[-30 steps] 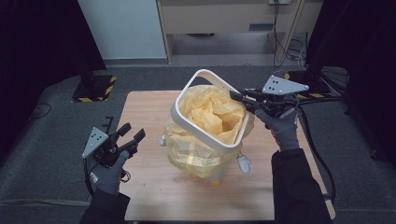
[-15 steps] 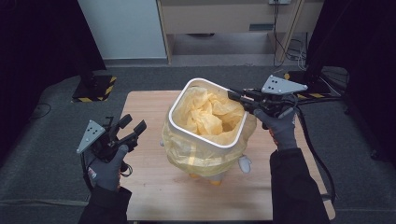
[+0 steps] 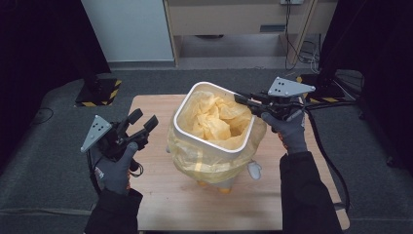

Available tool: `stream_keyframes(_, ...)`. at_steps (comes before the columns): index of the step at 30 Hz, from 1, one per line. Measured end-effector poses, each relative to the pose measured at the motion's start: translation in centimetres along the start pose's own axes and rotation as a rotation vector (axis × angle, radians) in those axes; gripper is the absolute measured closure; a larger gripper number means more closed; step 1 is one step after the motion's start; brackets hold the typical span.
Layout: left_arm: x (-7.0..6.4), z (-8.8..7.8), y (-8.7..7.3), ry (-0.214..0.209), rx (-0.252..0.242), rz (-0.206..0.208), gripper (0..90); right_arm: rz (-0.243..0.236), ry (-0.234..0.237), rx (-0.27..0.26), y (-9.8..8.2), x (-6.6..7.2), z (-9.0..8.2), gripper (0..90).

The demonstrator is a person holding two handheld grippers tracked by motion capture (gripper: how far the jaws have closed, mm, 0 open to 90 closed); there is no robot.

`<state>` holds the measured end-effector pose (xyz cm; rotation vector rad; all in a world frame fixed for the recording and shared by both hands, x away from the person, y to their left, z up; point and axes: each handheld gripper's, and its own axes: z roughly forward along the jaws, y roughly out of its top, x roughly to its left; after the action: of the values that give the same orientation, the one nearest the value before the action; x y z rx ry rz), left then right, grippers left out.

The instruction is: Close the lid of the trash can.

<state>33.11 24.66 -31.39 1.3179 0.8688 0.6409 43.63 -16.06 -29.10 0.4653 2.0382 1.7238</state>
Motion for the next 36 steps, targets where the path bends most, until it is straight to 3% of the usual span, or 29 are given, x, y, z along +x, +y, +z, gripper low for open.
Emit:
stream_keyframes(6,-1.8,0.8,1.4,-0.040,-0.035,0.020,33.7,0.006,-0.022,0.002,0.1,0.3,0.1,78.5)
stream_keyframes(13,-4.0,1.9,2.8,-0.080,-0.047,0.057,32.9,-0.020,-0.046,0.025,0.2,0.5,-0.2,77.2)
stream_keyframes(17,-4.9,2.7,2.8,-0.095,-0.015,0.085,32.0,-0.026,-0.047,0.025,0.2,0.6,-0.3,77.1)
stream_keyframes(23,-5.3,3.9,2.1,-0.098,0.042,0.091,31.7,-0.040,-0.053,0.039,0.2,0.6,-0.4,75.5)
stream_keyframes(28,-5.9,4.4,1.5,-0.070,0.111,0.148,33.2,-0.052,-0.055,0.052,0.3,0.7,-0.5,74.3)
stream_keyframes(36,-5.4,4.8,0.8,-0.050,0.117,0.138,35.4,-0.050,-0.059,0.061,0.2,0.8,-0.4,73.9)
